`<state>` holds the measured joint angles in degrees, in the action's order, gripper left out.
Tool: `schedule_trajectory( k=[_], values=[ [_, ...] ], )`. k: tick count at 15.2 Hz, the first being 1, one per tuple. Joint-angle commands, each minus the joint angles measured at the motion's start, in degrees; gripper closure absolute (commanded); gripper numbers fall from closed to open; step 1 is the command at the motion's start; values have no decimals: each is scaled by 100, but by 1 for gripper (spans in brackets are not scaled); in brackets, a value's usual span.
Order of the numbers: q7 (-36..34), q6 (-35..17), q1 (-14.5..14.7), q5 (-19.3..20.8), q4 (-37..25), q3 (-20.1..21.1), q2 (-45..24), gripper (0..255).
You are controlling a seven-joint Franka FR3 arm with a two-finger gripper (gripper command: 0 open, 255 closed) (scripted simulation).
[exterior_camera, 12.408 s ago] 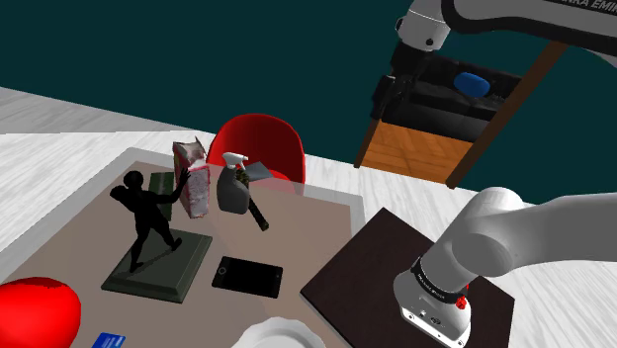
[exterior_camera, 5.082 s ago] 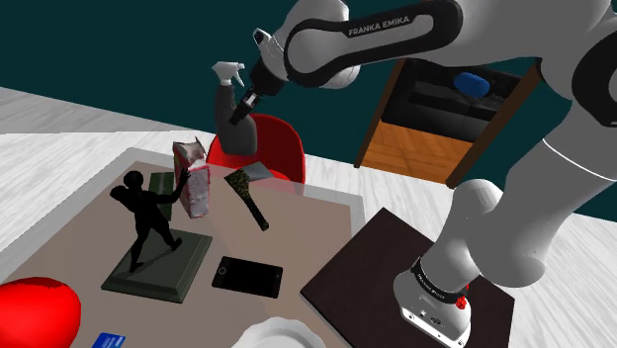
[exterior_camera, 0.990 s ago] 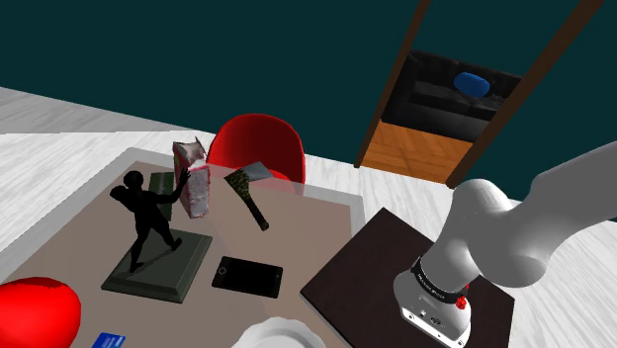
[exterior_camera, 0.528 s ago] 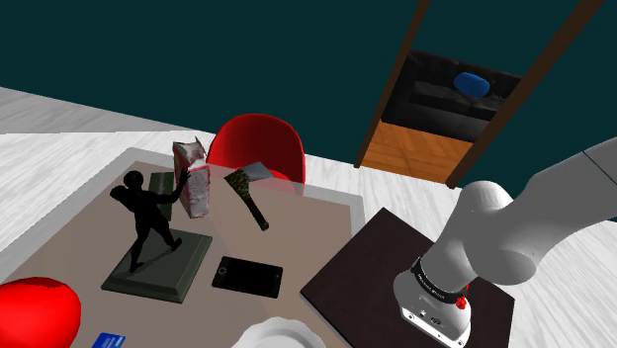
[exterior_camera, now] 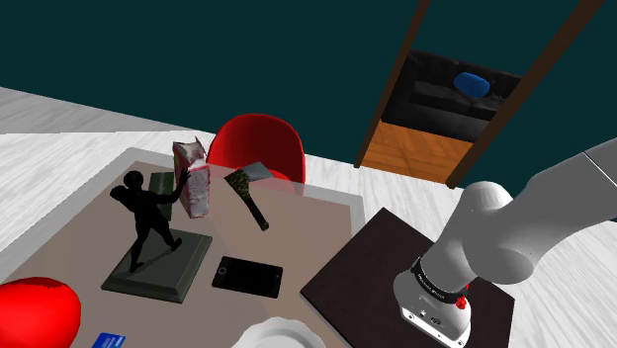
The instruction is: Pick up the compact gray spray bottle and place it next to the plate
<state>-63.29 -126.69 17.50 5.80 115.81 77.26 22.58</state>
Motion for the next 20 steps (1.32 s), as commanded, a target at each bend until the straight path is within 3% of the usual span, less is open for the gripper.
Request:
schedule_trajectory(
  k=[1,10,20],
  values=[
    [-68,-148,-80,17,119,118,-2,255],
    [-325,-754,-563,80,560,726,2,255],
    [-537,-1429,-1344,27,941,1615,134,255]
  ],
)
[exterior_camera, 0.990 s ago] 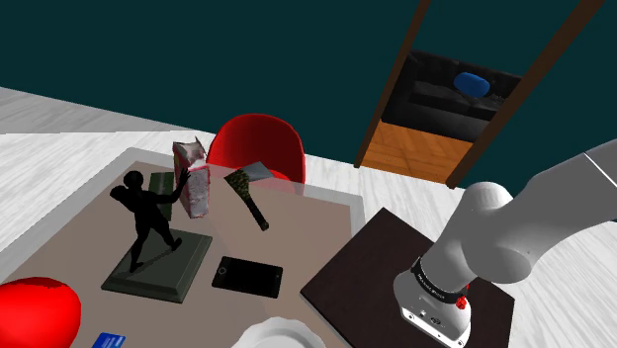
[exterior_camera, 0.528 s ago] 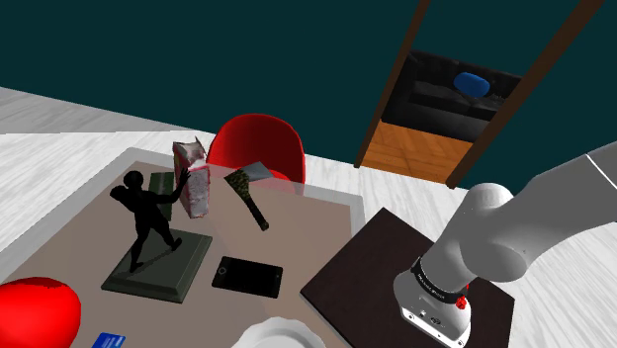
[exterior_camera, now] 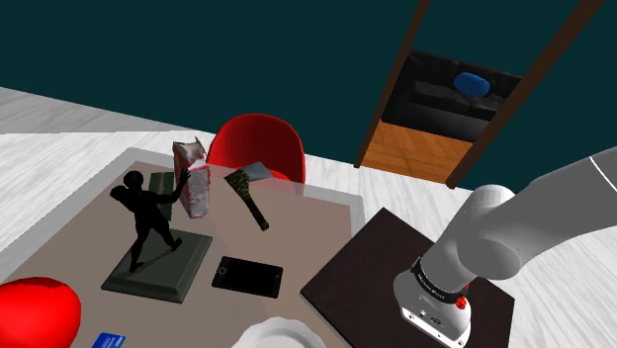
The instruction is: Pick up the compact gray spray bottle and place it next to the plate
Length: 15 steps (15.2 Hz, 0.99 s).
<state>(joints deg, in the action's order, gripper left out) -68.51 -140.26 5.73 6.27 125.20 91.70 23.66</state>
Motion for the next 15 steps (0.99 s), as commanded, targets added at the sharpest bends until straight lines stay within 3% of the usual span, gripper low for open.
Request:
schedule_trajectory(
  k=[1,15],
  values=[
    [-30,-139,-252,-34,34,267,49,255],
    [-126,-1062,-1422,-423,353,1587,538,255]
  ],
)
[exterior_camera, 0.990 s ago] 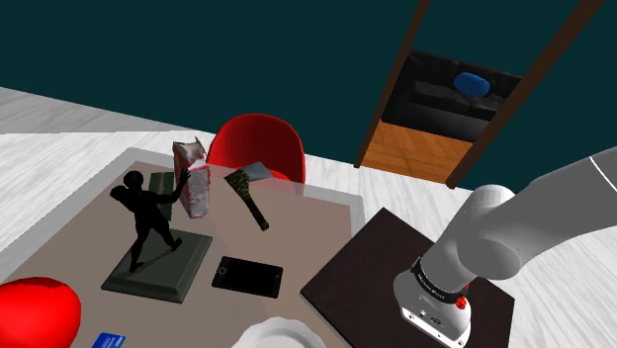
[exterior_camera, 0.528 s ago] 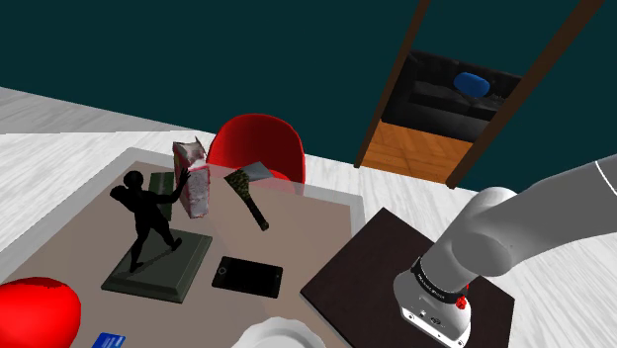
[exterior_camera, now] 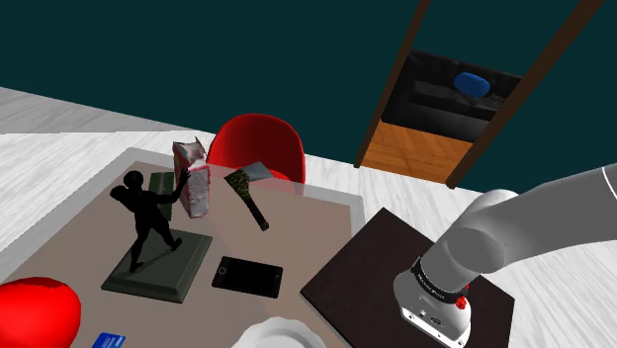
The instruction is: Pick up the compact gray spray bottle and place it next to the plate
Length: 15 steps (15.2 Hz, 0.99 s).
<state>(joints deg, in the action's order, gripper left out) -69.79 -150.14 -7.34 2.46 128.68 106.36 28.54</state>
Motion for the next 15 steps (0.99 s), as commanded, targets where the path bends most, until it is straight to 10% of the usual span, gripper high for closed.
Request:
schedule_trajectory(
  k=[1,15],
  values=[
    [-1,-137,-193,-76,19,213,93,255],
    [-41,-849,-1061,-474,83,1239,651,255]
  ],
)
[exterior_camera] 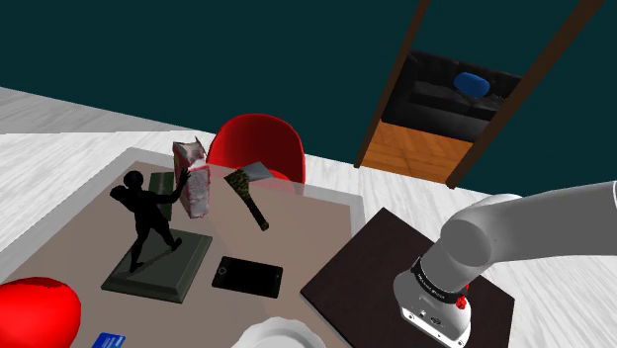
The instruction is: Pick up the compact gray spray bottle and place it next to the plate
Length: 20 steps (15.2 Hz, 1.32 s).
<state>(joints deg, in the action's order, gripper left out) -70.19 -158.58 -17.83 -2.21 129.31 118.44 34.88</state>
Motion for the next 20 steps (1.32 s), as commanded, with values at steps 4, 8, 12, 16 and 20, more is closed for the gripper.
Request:
schedule_trajectory(
  k=[4,8,12,16,20],
  values=[
    [-1,-5,-12,-8,20,30,17,255],
    [-5,-6,-12,-12,17,38,24,0],
    [0,-5,-11,-8,20,30,17,0],
    [-228,567,1106,312,174,-916,-409,0],
    [-225,567,1108,308,174,-917,-408,0]
  ],
)
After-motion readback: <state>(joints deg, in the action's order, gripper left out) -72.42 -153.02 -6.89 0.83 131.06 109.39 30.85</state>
